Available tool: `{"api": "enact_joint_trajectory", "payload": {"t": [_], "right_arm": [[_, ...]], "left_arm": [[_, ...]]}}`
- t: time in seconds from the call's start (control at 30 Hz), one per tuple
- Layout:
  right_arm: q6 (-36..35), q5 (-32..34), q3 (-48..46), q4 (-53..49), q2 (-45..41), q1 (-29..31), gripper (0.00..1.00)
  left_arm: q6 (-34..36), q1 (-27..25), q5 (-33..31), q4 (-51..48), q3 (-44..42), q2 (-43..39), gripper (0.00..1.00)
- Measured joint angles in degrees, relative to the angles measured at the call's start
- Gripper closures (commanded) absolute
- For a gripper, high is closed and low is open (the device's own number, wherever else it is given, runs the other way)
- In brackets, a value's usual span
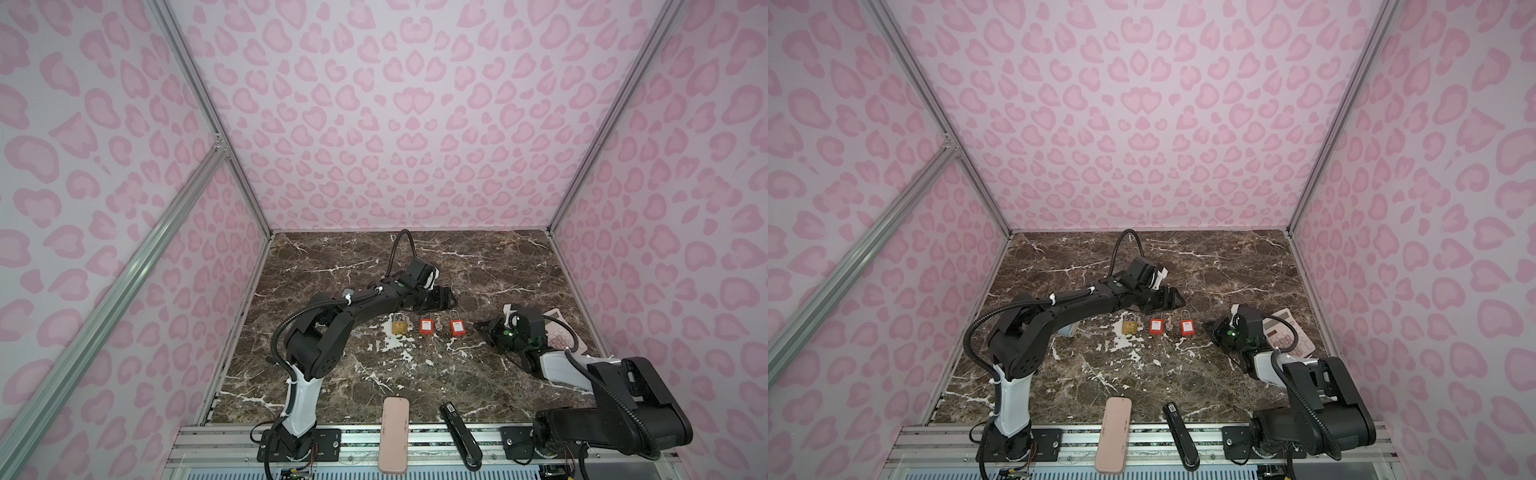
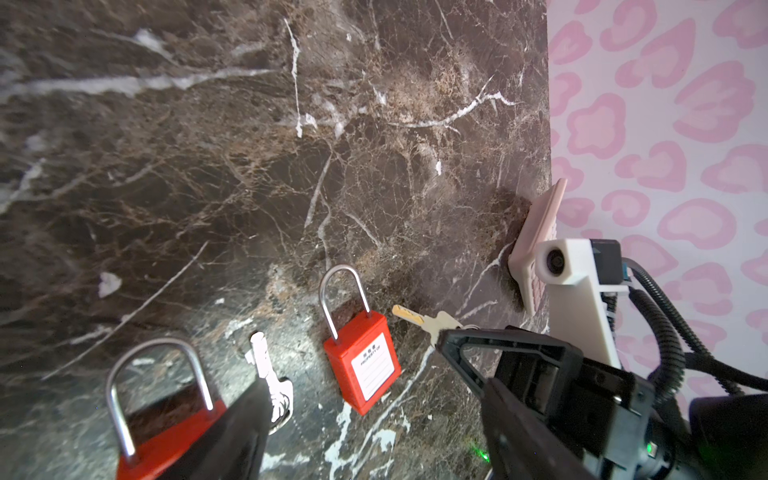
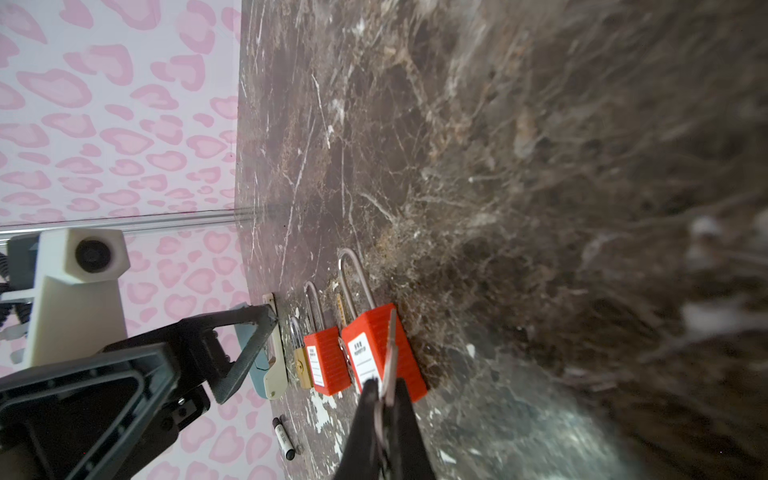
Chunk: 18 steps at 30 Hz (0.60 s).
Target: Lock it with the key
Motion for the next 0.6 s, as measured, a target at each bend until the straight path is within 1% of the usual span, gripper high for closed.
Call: {"api": "enact_joint_trajectory", "payload": {"t": [0.2,0.3,0.43,0.6], "right_arm": [[0.26,1.36,-0.7,1.38,1.01,0.46,0.99],[0.44,2.12,-1.29,1.42,0.5,0.81,0.94],[0.46,3.63,-1.49,1.11,-0.31,1.25,0.83],[0.7,5.03,-2.03,-0.72,-1.53,1.97,0.64]], "left_arm": [[0.02,0.0,-0.02,0.04,-0.46,-0.13,0.19],[0.02,0.0,-0.02,0.0,-0.63,-0.13,0.19],[0.02,0.0,-0.02,0.07,-0.7,-0.28,0.19],[0.0,0.0,-0.02,0.09,-0.76,-0.68,0.19]]}}
